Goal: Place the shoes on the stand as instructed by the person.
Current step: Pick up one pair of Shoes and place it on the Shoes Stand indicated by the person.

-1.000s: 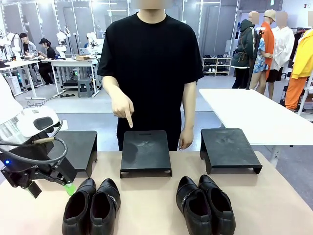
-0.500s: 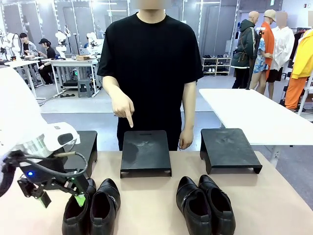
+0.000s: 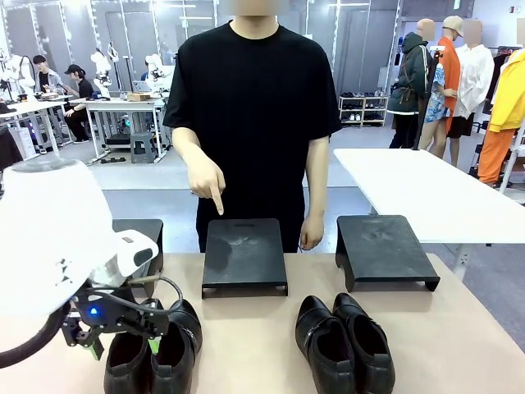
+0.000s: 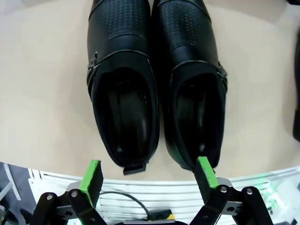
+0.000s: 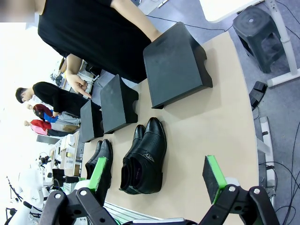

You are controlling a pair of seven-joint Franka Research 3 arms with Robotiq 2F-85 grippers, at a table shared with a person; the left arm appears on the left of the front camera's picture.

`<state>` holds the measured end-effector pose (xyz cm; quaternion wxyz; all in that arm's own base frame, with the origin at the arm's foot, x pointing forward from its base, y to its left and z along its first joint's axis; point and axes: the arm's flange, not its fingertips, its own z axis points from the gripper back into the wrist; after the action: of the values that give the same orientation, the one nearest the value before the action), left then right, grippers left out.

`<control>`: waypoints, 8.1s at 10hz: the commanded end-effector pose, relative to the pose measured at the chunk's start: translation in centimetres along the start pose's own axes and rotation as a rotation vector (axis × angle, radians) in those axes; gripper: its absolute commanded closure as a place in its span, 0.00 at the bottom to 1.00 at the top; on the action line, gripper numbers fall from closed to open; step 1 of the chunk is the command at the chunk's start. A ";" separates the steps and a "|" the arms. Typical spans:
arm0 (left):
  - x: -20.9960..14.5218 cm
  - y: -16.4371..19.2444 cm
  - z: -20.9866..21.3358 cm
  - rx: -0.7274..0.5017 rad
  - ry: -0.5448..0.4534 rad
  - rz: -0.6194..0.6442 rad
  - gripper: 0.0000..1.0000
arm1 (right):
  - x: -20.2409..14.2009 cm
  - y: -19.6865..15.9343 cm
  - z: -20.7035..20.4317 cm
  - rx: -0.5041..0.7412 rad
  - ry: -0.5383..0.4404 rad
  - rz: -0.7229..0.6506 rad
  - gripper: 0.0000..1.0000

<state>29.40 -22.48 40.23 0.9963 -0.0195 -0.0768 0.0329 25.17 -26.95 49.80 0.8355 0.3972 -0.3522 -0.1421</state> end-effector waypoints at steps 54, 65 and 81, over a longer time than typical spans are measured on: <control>23.0 -18.1 2.6 0.009 -0.462 -0.034 0.94 | -0.1 -0.1 0.1 0.007 -0.004 -0.003 0.00; 24.0 -18.6 -0.1 -0.053 -0.432 -0.041 0.48 | -0.1 -0.1 0.1 0.007 -0.004 -0.003 0.00; 24.0 -18.3 0.6 -0.038 -0.423 -0.033 0.00 | -0.1 -0.1 0.1 0.007 -0.004 -0.003 0.00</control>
<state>54.04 -39.06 45.27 0.9579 -0.0291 -0.2850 0.0172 25.16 -27.00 49.84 0.8354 0.3968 -0.3527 -0.1421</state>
